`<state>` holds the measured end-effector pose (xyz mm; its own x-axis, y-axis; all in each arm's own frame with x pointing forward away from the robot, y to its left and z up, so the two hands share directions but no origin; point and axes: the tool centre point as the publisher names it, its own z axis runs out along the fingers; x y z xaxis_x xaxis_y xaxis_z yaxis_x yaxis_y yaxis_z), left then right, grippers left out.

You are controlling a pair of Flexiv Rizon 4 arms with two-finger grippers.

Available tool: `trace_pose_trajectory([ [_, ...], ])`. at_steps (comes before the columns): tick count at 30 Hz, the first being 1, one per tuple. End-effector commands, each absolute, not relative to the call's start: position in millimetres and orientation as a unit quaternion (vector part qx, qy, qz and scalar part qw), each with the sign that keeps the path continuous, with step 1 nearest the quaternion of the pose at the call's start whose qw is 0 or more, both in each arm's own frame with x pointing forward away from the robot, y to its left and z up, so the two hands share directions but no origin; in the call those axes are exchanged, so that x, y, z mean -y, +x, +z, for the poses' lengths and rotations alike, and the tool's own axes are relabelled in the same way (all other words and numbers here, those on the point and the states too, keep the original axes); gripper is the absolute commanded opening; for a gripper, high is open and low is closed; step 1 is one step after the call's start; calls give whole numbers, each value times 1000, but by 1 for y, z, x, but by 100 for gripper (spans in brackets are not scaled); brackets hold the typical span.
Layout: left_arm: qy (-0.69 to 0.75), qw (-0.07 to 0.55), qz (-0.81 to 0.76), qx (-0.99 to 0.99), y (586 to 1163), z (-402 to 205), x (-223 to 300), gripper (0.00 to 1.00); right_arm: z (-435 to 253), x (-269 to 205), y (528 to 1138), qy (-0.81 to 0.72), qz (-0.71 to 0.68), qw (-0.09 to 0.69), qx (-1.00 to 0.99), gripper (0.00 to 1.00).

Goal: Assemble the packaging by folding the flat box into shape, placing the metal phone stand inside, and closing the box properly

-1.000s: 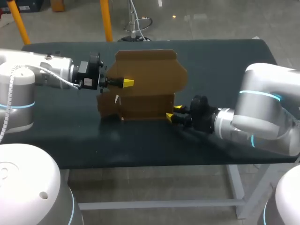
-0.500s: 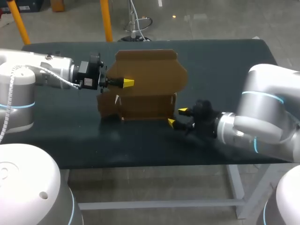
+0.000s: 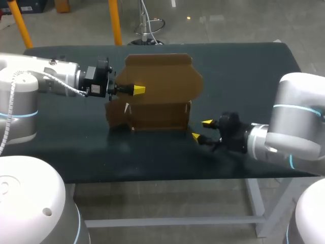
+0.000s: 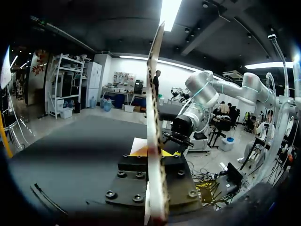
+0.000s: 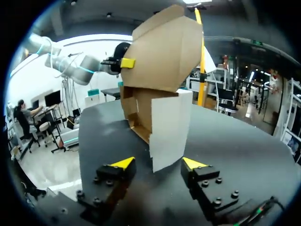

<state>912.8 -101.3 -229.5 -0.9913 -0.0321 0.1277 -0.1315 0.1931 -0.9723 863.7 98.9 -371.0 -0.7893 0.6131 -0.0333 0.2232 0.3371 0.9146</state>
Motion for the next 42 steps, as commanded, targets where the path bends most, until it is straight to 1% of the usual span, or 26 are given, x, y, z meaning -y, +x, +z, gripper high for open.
trace_pose_trajectory([
  [1,53,40,633,771,913,-233,102,0,-365,-83,867,231,517,156,-810,65],
  [8,53,40,633,771,913,-233,102,0,-368,-83,883,190,512,139,-826,56],
  [15,53,40,633,771,913,-233,102,0,-368,-89,899,152,510,128,-837,59],
  [26,53,40,633,771,913,-233,102,0,-371,-105,917,112,517,113,-841,60],
  [29,53,40,633,771,913,-233,102,0,-372,-110,919,105,519,112,-841,58],
  [36,53,40,633,771,913,-233,102,0,-372,-117,922,99,529,111,-836,57],
  [39,53,40,633,771,913,-233,102,0,-372,-120,922,99,532,111,-833,54],
  [42,53,40,633,771,913,-233,102,0,-373,-122,922,104,536,117,-830,53],
])
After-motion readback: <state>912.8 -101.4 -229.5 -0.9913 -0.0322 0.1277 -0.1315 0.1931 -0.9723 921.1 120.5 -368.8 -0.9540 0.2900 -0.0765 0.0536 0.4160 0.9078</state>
